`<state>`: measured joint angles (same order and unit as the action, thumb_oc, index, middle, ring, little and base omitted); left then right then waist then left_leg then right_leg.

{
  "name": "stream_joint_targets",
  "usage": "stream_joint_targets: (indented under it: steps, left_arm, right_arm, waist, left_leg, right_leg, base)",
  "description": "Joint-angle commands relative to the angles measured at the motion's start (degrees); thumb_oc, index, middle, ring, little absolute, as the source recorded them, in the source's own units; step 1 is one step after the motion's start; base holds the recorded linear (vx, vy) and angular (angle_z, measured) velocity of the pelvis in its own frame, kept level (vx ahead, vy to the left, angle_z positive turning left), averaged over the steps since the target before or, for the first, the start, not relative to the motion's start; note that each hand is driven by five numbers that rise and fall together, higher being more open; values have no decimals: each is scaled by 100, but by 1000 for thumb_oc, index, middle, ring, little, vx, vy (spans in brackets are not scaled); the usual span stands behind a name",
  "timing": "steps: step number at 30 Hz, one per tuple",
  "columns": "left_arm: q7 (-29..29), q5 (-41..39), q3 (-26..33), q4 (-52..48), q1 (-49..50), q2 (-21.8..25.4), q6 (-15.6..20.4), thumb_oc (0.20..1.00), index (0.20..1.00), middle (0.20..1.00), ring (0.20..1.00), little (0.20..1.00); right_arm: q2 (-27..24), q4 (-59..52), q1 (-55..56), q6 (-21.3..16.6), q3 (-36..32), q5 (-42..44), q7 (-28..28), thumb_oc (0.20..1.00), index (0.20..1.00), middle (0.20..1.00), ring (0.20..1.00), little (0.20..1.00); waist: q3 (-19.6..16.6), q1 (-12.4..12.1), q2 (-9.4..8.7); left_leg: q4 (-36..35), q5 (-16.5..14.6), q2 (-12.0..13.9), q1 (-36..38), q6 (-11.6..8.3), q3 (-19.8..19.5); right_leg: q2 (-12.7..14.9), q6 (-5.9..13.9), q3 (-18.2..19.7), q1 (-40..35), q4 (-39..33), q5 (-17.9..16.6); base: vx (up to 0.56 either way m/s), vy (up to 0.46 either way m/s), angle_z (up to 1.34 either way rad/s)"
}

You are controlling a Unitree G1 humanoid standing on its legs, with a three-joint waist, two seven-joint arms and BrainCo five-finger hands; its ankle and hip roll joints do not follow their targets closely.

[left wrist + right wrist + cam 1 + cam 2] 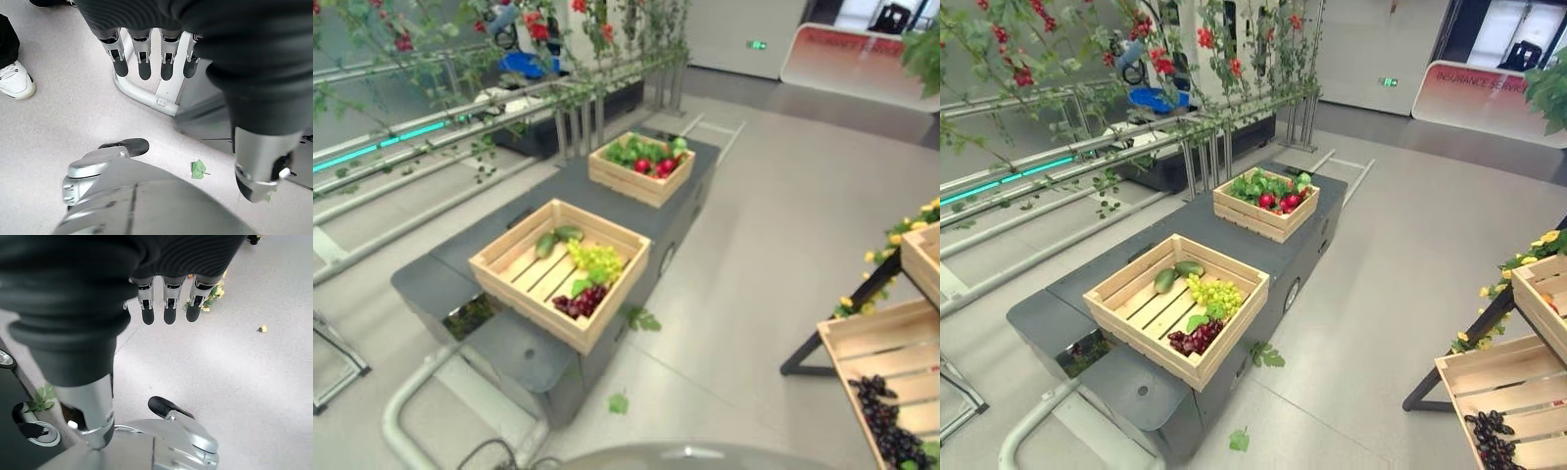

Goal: Pick up the fruits from the basket on one side to the basket on the other side

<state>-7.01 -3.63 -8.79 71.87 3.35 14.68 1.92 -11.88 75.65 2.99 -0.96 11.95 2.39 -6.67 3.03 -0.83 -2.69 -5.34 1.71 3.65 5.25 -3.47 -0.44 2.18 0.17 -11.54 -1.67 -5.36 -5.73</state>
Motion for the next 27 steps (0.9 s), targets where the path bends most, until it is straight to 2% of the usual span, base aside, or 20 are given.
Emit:
stream_joint_targets:
  steps: [1,4,8,15,27]
  left_arm:
    - [-102,-398,10,-381,-701,25,242,1000,1000,1000,1000,1000]
    - [-143,-729,15,-1866,-275,65,396,1000,1000,1000,1000,1000]
    - [-20,-930,109,-2708,-60,239,391,1000,1000,1000,1000,1000]
    - [129,-1486,435,-4091,273,485,440,1000,1000,1000,1000,1000]
    - [271,-2074,752,-5800,695,680,553,1000,1000,1000,1000,1000]
  right_arm:
    - [-126,112,-644,-159,113,101,-151,1000,1000,1000,1000,1000]
    - [-251,-240,-547,-204,50,150,-187,1000,1000,1000,1000,1000]
    - [-364,-452,-550,-189,10,179,-133,1000,1000,1000,1000,1000]
    - [-545,-754,-596,-143,-68,212,-18,1000,1000,1000,1000,1000]
    - [-423,-664,-723,-149,-76,233,-13,1000,1000,1000,1000,1000]
  waist:
    - [411,35,-3]
    - [685,14,43]
    - [829,16,56]
    - [955,1,45]
    - [1066,-57,18]
  left_leg:
    - [34,-149,-263,-31,133,68]
    - [34,-71,-272,-123,136,19]
    - [34,2,-265,-207,128,5]
    - [34,69,-250,-314,130,-4]
    - [34,88,-235,-380,132,-12]
  right_leg:
    - [294,667,-15,-335,85,289]
    - [291,670,-30,-262,90,228]
    - [285,669,-36,-175,90,183]
    - [267,670,-12,-69,100,144]
    - [240,655,4,-8,67,100]
  base:
    - [-64,8,0]
    - [-107,-4,3]
    - [-74,-9,2]
    - [-22,-8,0]
    - [-3,-2,0]
